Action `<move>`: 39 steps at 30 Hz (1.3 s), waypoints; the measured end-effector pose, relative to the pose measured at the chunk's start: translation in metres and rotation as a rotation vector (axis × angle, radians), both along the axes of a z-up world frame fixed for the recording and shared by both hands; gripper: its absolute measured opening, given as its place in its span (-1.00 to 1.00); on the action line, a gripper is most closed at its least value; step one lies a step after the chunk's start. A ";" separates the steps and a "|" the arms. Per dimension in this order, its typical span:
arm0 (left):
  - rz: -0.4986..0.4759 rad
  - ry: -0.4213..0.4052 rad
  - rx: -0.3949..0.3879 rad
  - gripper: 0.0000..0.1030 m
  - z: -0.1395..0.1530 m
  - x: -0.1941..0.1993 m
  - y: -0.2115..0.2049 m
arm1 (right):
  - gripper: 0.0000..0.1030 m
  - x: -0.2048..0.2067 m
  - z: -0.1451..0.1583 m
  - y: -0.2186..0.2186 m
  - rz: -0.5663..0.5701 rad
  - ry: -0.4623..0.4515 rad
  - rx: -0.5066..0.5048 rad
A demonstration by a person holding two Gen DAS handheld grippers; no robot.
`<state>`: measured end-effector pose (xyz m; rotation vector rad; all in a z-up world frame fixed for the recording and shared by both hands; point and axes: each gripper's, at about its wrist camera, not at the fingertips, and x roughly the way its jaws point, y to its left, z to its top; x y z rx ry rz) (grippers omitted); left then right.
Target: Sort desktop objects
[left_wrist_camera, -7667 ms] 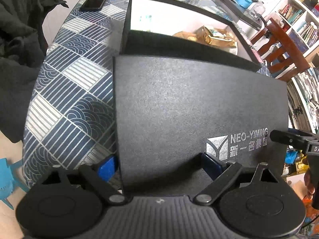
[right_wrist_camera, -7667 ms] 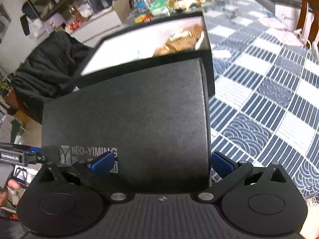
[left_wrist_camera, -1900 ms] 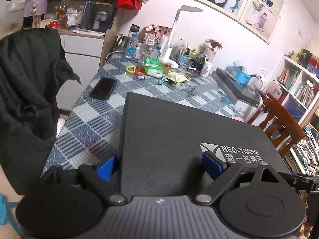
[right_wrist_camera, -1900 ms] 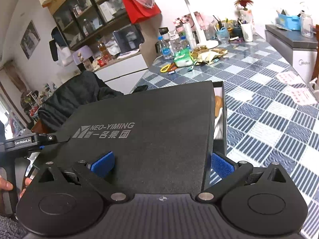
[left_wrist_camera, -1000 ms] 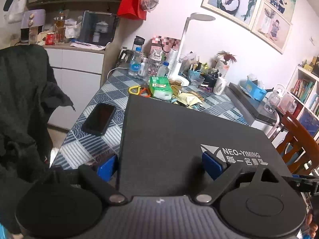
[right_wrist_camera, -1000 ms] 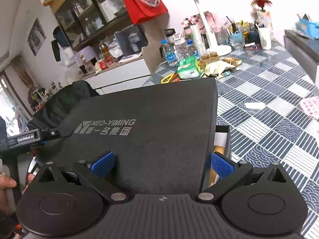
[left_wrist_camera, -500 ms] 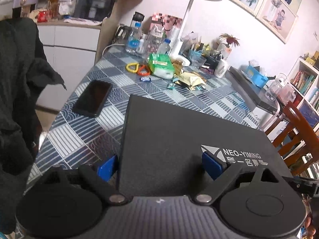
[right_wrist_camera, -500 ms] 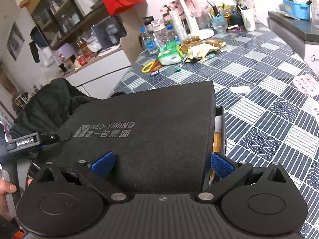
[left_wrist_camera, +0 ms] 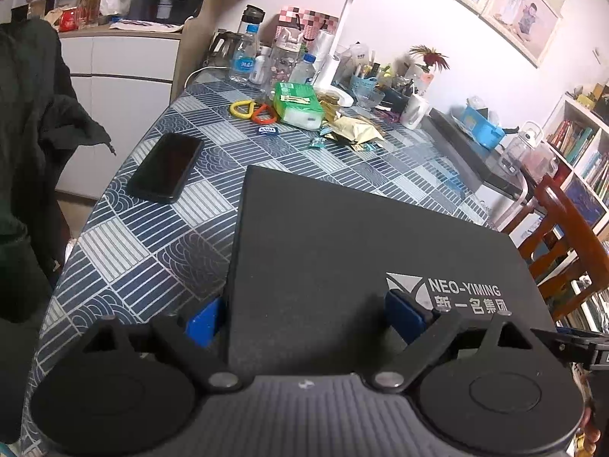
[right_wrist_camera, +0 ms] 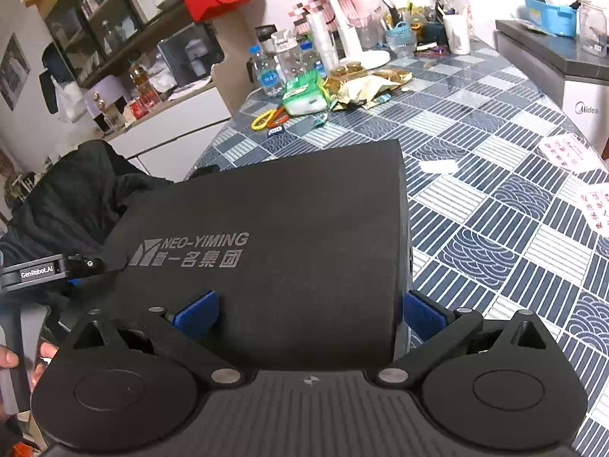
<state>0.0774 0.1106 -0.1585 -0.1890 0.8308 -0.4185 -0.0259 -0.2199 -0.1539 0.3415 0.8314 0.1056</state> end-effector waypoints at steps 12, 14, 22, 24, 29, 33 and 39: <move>0.000 0.022 0.006 1.00 -0.002 -0.003 0.001 | 1.00 -0.002 -0.004 -0.001 0.000 0.021 0.002; 0.000 0.021 0.008 1.00 -0.002 -0.004 0.001 | 1.00 -0.001 -0.004 -0.001 0.002 0.023 0.000; 0.007 0.025 0.018 1.00 -0.001 -0.005 -0.001 | 1.00 -0.001 -0.005 -0.002 0.002 0.024 -0.001; 0.010 0.025 0.020 1.00 -0.001 -0.005 -0.001 | 1.00 -0.004 -0.003 0.008 -0.009 0.025 0.000; 0.018 0.025 0.020 1.00 -0.002 -0.006 -0.001 | 1.00 -0.006 -0.002 0.013 -0.013 0.022 -0.002; 0.018 0.025 0.024 1.00 -0.004 -0.006 -0.002 | 1.00 -0.006 -0.005 0.012 -0.007 0.025 -0.004; 0.019 0.027 0.028 1.00 -0.009 -0.005 -0.003 | 1.00 -0.003 -0.009 0.012 -0.002 0.037 -0.007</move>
